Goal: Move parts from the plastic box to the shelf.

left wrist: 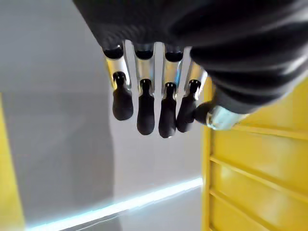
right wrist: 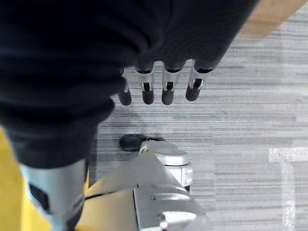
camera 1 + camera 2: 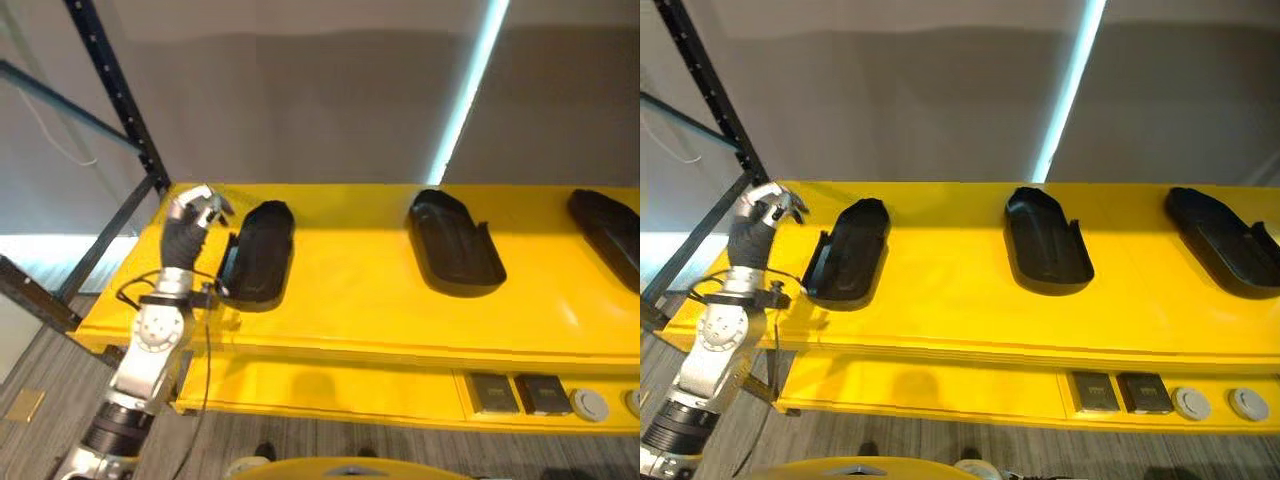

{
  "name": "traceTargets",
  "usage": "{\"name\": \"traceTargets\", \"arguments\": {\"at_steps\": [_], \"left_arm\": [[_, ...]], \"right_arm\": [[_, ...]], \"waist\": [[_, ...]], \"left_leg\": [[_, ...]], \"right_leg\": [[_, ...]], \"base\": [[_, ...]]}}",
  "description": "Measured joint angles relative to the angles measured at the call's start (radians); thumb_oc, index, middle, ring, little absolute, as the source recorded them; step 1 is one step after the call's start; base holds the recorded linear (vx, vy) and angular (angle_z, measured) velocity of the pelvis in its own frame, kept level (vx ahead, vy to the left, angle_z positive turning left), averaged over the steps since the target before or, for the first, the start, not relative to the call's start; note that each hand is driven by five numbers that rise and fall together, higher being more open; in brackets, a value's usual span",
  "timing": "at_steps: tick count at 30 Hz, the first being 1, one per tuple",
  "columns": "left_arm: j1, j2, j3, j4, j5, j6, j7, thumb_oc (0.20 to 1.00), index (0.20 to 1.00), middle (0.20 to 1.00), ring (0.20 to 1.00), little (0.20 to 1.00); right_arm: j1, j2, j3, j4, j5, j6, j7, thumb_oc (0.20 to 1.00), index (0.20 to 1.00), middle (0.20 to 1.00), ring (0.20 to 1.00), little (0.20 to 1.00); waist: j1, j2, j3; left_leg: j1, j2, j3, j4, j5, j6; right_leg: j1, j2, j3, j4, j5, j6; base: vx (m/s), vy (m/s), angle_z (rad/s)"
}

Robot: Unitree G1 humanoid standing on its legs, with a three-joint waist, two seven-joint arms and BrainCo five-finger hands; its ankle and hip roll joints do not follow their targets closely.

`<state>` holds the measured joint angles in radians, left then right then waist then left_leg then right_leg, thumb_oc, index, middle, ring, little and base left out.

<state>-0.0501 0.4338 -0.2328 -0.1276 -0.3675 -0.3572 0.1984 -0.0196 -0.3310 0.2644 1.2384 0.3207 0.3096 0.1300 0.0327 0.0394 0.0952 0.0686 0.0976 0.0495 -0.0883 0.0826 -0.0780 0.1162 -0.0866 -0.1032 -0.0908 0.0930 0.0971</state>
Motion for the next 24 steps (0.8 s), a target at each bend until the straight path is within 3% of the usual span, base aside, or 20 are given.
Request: {"name": "traceTargets", "arguments": {"at_steps": [4,9,14,24], "left_arm": [[0.045,0.010,-0.071,0.005,0.095,-0.047,0.066,0.200,0.200,0.200,0.200,0.200],[0.076,0.094,-0.096,0.005,0.201,-0.097,0.098,0.200,0.200,0.200,0.200,0.200],[0.143,0.144,-0.143,0.038,0.165,-0.101,0.040,0.200,0.200,0.200,0.200,0.200],[0.207,0.146,-0.202,0.118,0.153,-0.143,0.030,0.200,0.200,0.200,0.200,0.200]], "right_arm": [[-0.005,0.000,0.001,0.011,0.030,-0.001,0.001,1.000,1.000,1.000,1.000,1.000],[-0.050,0.007,0.007,0.037,0.048,-0.001,0.009,1.000,1.000,1.000,1.000,1.000],[-0.082,0.009,0.005,0.039,0.077,-0.002,0.023,1.000,1.000,1.000,1.000,1.000],[-0.082,0.005,-0.001,0.074,0.085,-0.006,0.020,1.000,1.000,1.000,1.000,1.000]], "waist": [[0.031,-0.006,0.004],[0.078,0.007,0.036],[0.087,0.033,0.070],[0.086,0.053,0.074]], "left_leg": [[-0.035,0.004,-0.027,0.000,0.000,0.000],[-0.076,0.009,-0.022,0.001,-0.002,-0.003],[-0.093,-0.016,-0.023,0.000,-0.001,-0.003],[-0.082,-0.014,-0.024,0.000,-0.001,-0.002]], "right_leg": [[-0.012,0.005,-0.031,0.000,-0.002,-0.007],[-0.044,-0.004,-0.075,0.000,-0.001,-0.011],[-0.047,-0.023,-0.078,0.000,0.002,-0.008],[-0.035,-0.028,-0.092,0.000,-0.003,-0.002]], "base": [[-0.09,-0.021,0.34],[-0.10,0.019,0.27],[-0.04,0.021,0.08],[0.03,0.017,0.03]]}}
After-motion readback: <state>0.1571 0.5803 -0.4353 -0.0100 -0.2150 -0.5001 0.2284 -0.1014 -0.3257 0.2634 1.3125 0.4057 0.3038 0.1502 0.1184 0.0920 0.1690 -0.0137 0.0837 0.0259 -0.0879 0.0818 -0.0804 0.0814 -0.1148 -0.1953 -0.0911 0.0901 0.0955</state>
